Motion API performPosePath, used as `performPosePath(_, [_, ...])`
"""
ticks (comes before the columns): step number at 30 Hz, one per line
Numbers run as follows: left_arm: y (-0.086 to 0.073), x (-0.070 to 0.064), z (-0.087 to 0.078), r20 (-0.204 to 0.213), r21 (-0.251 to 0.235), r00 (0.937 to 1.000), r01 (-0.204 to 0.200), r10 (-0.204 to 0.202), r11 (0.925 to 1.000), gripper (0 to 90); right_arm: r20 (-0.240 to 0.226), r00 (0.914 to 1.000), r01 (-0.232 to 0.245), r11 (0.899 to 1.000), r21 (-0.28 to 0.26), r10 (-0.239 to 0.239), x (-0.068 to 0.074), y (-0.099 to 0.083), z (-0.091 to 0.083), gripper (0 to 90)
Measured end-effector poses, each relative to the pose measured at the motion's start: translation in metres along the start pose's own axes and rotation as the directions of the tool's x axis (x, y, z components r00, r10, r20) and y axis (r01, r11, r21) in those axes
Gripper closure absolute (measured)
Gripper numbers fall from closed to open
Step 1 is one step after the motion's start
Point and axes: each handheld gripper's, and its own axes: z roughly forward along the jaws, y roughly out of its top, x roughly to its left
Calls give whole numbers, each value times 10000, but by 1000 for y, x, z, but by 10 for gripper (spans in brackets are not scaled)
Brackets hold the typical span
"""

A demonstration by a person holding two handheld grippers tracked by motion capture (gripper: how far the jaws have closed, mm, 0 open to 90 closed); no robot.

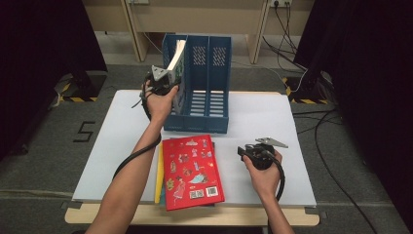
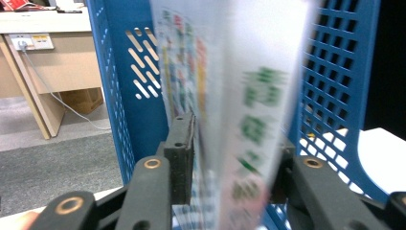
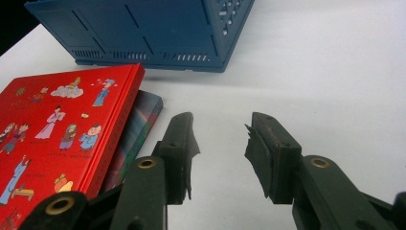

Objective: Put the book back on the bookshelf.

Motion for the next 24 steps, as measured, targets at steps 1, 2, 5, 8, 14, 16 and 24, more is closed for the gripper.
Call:
performPosePath(1, [-1, 0, -2, -13, 81, 10000, 27, -27, 10000, 665, 2, 10000, -39, 10000, 4, 39, 0, 0, 0, 607])
performPosePath(2, [-3, 0, -2, -13, 118, 10000, 41, -41, 9999, 670, -1, 10000, -65, 10000, 7, 65, 0, 0, -1, 606])
performPosePath(5, [-4, 1, -2, 2, 174, 9999, 171, -171, 9997, 685, -1, 10000, -52, 10000, -1, 52, 0, 1, -1, 605])
performPosePath(8, [-2, 0, -1, -79, 312, 9999, 86, -83, 9995, 702, -3, 10000, -37, 10000, -1, 37, 1, 1, -1, 605])
performPosePath(14, [0, 1, 4, -81, 339, 9998, 196, -194, 9992, 720, -29, 10000, -7, 10000, 10, 7, 1, 1, 0, 603])
performPosePath(16, [1, 1, 5, -102, 370, 9997, 228, -224, 9991, 721, -29, 10000, 7, 10000, 1, -7, 1, 1, -1, 603])
performPosePath(24, [4, 0, 12, -172, 559, 9998, -18, 27, 9984, 712, -30, 10000, 36, 10000, 16, -36, 2, 1, 0, 602])
